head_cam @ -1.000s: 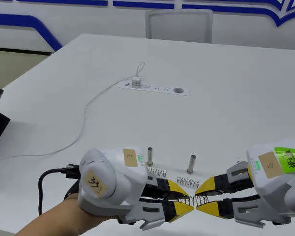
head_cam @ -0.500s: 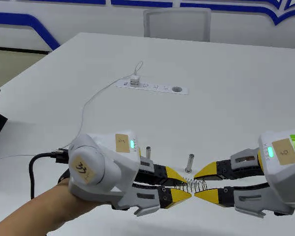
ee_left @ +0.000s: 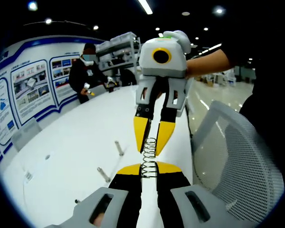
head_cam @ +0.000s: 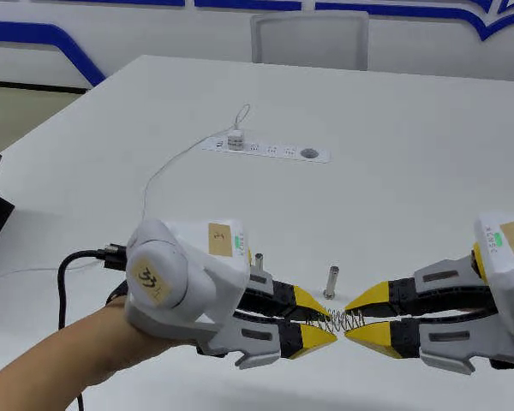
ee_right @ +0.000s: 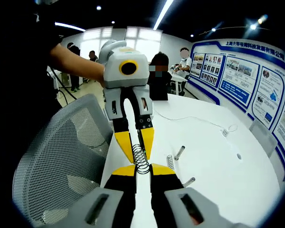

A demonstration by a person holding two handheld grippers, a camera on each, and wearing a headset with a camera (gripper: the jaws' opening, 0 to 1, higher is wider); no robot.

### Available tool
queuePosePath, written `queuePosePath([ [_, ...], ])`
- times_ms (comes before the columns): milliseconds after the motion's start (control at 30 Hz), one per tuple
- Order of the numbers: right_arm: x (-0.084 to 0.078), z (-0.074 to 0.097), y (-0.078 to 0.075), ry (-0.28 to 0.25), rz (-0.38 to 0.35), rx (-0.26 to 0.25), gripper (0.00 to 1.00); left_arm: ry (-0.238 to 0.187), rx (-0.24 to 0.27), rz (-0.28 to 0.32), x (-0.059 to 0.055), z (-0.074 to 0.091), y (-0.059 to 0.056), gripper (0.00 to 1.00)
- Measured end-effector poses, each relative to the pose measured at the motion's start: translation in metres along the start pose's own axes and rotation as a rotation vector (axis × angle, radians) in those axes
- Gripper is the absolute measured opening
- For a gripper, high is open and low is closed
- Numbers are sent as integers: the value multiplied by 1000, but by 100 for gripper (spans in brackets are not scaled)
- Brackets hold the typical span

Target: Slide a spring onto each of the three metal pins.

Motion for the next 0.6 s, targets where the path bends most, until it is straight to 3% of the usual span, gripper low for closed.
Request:
queuePosePath([
  [300,6,5,0,-42,-35,-3,11,8,-11,-17,4,-4,2,10],
  [400,14,5,2,-98,-71,4,11,9,-14,-18,5,-4,2,10],
  [600,26,2,1,-161,-119,3,11,-17,-7,2,7,-7,1,10],
])
Point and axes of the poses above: the centre of the closed fingertips' face, and the gripper's own axes: z roughly backward along the fingers, y roughly to its left, x roughly out of its top, the point moved 5 cm from there along z, roughly backward along the fingers, and after that the axes turned 3 degrees about -y, right-handed, at the moved point
